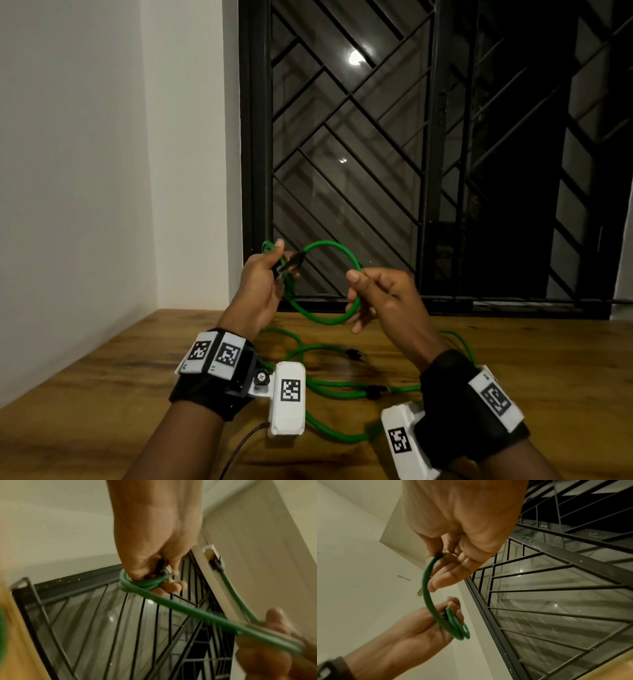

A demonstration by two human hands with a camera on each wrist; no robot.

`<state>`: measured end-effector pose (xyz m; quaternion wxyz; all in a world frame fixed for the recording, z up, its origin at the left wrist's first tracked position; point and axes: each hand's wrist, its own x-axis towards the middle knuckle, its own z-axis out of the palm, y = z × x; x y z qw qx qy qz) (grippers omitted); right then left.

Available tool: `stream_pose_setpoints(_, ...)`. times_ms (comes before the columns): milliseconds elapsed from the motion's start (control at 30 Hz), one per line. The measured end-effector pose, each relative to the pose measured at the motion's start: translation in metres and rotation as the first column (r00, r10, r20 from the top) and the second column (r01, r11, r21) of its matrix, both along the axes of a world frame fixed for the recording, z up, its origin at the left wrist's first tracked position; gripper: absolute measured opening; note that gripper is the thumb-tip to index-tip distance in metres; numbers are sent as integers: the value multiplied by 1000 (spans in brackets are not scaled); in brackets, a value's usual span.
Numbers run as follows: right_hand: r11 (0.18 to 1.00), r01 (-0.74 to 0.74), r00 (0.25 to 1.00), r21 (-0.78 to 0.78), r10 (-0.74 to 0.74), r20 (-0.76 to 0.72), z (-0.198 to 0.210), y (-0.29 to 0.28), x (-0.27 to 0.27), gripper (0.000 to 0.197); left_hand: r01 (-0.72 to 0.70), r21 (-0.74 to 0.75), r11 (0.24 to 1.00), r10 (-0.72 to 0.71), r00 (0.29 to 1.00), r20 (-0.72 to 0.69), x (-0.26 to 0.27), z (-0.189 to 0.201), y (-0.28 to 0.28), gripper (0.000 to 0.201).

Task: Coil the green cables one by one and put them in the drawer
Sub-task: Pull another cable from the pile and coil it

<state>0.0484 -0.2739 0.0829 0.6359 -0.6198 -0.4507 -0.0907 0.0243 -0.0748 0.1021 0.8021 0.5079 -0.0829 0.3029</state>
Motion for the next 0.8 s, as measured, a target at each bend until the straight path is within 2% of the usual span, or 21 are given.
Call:
stream_pose_setpoints(67, 999, -12, 1000, 44, 13, -29, 1, 1, -2, 34, -55, 271, 961, 59, 998, -5, 1, -2, -5, 26)
stream_pose_setpoints(133, 993, 13, 999, 121, -7, -52, 2, 0, -3, 31, -51, 554, 831, 66, 998, -8, 2, -6, -13, 16)
stream_pose_setpoints(200, 976, 62, 996, 208, -47, -76, 2, -2, -1, 24, 4, 706, 708, 49, 997, -55, 4, -11, -21, 10)
stream_pose_setpoints(233, 965, 87, 994, 247, -66, -91, 2, -3, 1, 20, 35, 737, 675, 42, 995, -86, 6, -14, -25, 12)
stream_pose_setpoints(367, 919, 174, 979, 355, -124, -159, 2, -4, 10, 10, 165, 749, 641, -41, 982, -182, 3, -15, -32, 17)
stream_pose_setpoints(467, 892, 218, 970, 395, -154, -186, 3, -5, 13, 11, 272, 769, 579, -145, 962, -231, 0, -13, -32, 16)
stream_pose_setpoints(633, 866, 220, 973, 449, -159, -170, 6, -7, 16, 13, 406, 732, 547, -296, 912, -284, -1, -17, -39, 31)
stream_pose_setpoints(800, 868, 226, 974, 442, -194, -116, 5, -8, 18, 14, 528, 648, 549, -437, 842, -316, -5, -19, -47, 43)
